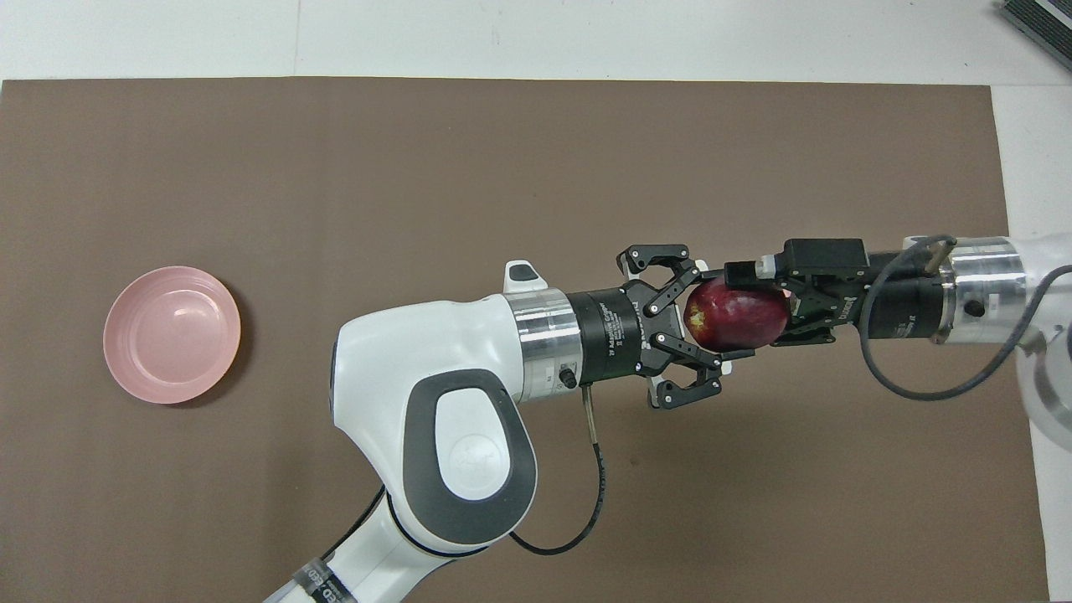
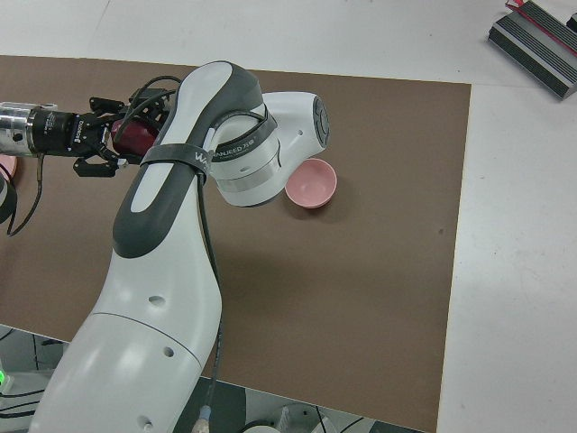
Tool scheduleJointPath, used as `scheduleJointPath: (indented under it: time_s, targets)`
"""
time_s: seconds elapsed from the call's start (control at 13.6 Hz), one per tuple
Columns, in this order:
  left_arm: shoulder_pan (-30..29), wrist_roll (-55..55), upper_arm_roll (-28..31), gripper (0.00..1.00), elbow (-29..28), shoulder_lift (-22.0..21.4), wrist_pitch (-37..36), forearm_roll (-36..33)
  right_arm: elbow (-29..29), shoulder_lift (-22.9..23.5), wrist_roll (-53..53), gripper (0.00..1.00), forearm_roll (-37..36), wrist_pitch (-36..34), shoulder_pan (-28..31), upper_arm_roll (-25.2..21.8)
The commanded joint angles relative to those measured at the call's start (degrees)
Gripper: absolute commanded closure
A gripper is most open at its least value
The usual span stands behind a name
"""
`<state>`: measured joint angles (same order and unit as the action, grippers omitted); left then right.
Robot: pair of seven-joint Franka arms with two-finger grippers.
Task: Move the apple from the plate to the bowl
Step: 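Grasp the apple with the right gripper and open the left gripper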
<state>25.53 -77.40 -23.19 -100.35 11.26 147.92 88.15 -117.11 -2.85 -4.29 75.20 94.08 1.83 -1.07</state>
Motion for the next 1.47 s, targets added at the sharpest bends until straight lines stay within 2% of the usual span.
scheduleJointPath:
  time_s: [0.0, 0.44, 0.96, 1.03, 1.1, 1.18, 1.25, 1.4]
  targets:
    - [1.28, -0.03, 0.60, 1.00, 0.68, 1.31, 2.11, 0.62, 0.12, -0.75, -1.34, 0.00, 0.13, -3.10, 0.90, 0.28]
    - [1.28, -0.03, 0.60, 1.00, 0.59, 1.31, 2.20, 0.62, 0.12, -0.75, -1.34, 0.00, -0.84, -3.64, 1.69, 0.28]
    - [1.36, -0.03, 0.51, 1.00, 0.59, 1.31, 2.20, 0.62, 0.56, -0.31, -1.07, 0.00, -1.72, -0.12, 0.46, 0.46]
    - [1.36, -0.03, 0.51, 1.00, 0.59, 1.31, 2.20, 0.54, 0.48, -0.40, -0.99, 0.08, -1.72, -0.21, 0.46, 0.46]
    - [1.36, -0.03, 0.51, 1.00, 0.59, 1.31, 2.20, 0.54, 0.39, -0.40, -0.90, 0.31, -1.72, -0.30, 0.46, 0.46]
    - [1.45, -0.03, 0.51, 1.00, 0.59, 1.31, 2.20, 0.62, 0.47, -0.40, -0.98, 0.71, -1.72, -0.30, 0.46, 0.46]
    - [1.36, -0.03, 0.51, 1.00, 0.59, 1.23, 2.20, 0.54, 0.56, -0.31, -0.90, 1.00, -1.72, -0.30, 0.46, 0.46]
    - [1.45, -0.03, 0.51, 1.00, 0.59, 1.31, 2.20, 0.54, 0.65, -0.22, -0.63, 1.00, -1.89, -0.13, 0.46, 0.46]
